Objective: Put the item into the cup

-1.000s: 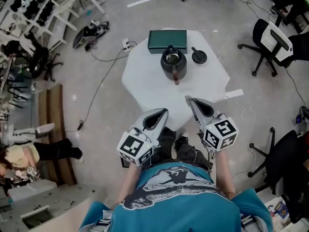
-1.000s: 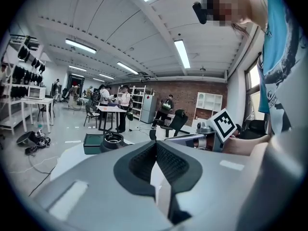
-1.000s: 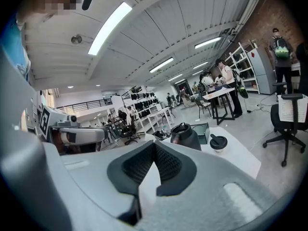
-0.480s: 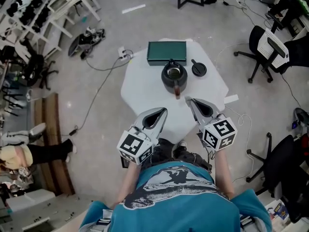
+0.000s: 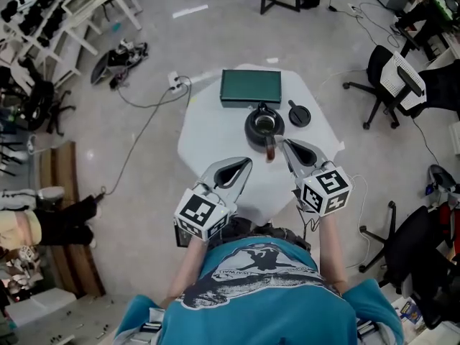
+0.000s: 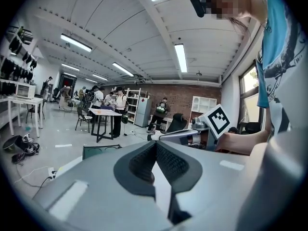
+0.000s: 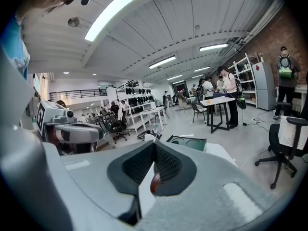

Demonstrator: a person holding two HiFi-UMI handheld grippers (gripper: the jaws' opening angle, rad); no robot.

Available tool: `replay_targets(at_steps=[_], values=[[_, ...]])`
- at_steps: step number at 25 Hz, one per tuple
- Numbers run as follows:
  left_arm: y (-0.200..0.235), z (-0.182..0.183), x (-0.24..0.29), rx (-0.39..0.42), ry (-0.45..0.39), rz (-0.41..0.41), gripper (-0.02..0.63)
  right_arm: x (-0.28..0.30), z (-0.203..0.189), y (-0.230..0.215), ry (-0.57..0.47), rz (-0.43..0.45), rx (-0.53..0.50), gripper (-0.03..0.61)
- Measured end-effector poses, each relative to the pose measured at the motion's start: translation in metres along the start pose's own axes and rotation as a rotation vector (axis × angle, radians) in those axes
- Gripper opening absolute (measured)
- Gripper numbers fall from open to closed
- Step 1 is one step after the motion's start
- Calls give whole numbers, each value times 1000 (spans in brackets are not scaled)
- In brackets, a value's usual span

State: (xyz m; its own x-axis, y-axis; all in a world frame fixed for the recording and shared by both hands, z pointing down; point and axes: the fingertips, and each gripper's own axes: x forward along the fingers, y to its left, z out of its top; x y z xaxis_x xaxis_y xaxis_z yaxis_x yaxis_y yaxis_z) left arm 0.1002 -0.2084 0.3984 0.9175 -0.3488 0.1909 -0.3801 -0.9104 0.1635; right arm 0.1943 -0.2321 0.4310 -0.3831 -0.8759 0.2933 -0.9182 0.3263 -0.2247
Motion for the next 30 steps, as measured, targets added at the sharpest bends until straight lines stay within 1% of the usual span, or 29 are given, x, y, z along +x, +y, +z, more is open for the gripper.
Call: replay_targets(at_steps=[4, 9, 15, 20, 24, 27, 30], values=[[11, 3, 4, -13, -5, -19, 12, 22, 3, -7, 48, -2, -47, 2], [21, 4, 5, -22, -13, -31, 12, 50, -1, -19, 138, -8, -154, 2], [34, 0, 4, -56, -15, -19, 12, 80, -12, -32, 251, -8, -274, 2], [44, -1, -2, -70, -20, -8, 12, 99, -27, -34, 339, 3, -350, 3], [54, -1, -7, -81, -28, 8, 12, 109, -38, -36, 408, 2, -434, 3], [62, -1, -10, -89, -37, 23, 12, 114, -45, -39, 450, -2, -463, 3], [67, 0, -11, -95, -43, 30, 12, 117, -47, -41, 465, -3, -462, 3]])
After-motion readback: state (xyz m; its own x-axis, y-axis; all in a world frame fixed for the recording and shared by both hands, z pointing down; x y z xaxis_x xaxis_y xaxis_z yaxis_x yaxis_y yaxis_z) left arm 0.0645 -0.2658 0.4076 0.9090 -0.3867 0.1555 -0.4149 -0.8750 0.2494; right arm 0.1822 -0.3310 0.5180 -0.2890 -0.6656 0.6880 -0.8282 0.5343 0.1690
